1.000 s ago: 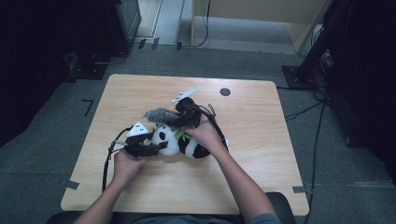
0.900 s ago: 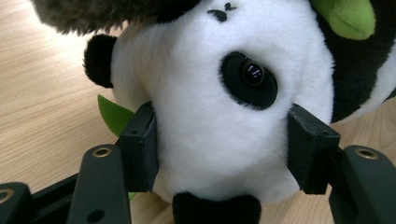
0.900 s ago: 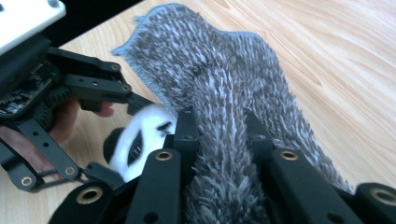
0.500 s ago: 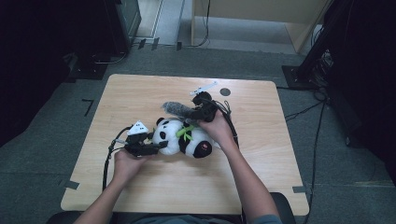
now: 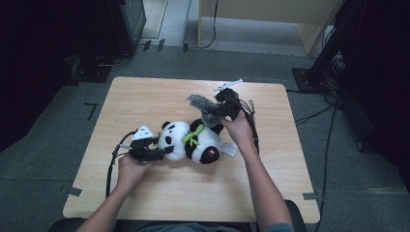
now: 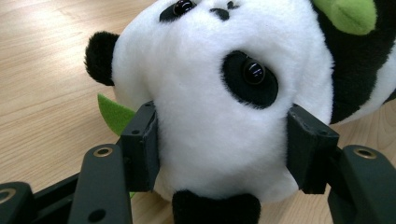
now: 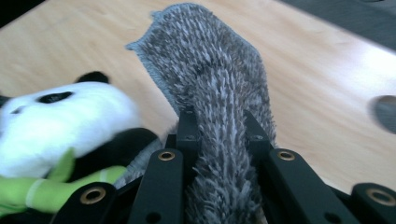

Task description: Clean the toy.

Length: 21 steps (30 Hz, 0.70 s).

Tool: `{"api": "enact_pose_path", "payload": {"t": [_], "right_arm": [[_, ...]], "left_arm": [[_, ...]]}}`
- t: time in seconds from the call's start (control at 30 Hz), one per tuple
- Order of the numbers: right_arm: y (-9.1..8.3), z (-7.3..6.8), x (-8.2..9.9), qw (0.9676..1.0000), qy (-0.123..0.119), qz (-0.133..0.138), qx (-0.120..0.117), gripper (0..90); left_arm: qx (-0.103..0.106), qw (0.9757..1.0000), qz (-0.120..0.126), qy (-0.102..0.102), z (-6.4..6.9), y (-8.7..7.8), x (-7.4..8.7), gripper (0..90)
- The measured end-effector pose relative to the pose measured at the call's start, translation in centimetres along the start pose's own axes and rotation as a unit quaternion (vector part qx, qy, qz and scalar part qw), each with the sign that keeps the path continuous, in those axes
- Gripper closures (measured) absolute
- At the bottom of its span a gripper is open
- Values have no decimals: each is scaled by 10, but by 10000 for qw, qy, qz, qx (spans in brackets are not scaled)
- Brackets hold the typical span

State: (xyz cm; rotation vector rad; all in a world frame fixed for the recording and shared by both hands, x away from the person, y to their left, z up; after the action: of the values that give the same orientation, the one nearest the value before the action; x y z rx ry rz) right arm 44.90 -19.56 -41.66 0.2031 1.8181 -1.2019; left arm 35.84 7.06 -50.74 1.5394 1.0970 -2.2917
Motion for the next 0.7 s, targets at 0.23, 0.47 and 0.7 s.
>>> {"api": "enact_pose_path", "payload": {"t": [0.23,0.47,0.7], "right_arm": [[-26,-14,-15,9985,30,430,-352,759],[-21,-58,-28,9934,-342,576,-931,756],[6,-100,-32,9814,-380,599,-1786,755]], "left_arm": [[-15,10000,22,-1,0,0,0,371],[-72,9998,182,-26,1,2,1,365],[-120,9997,203,-31,2,3,1,364]]}}
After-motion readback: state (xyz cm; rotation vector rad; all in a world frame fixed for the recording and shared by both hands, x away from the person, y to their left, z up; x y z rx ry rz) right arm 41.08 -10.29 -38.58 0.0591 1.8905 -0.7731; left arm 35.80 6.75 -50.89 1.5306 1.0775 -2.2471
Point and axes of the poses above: each handheld gripper's, and its own axes: y roughly forward along the jaws, x roughly out of its underside, z roughly to its right, the point moved 4 cm from there along y, roughly forward along the jaws, and after that the axes turned 6 degrees about z, right-handed, at the moved point
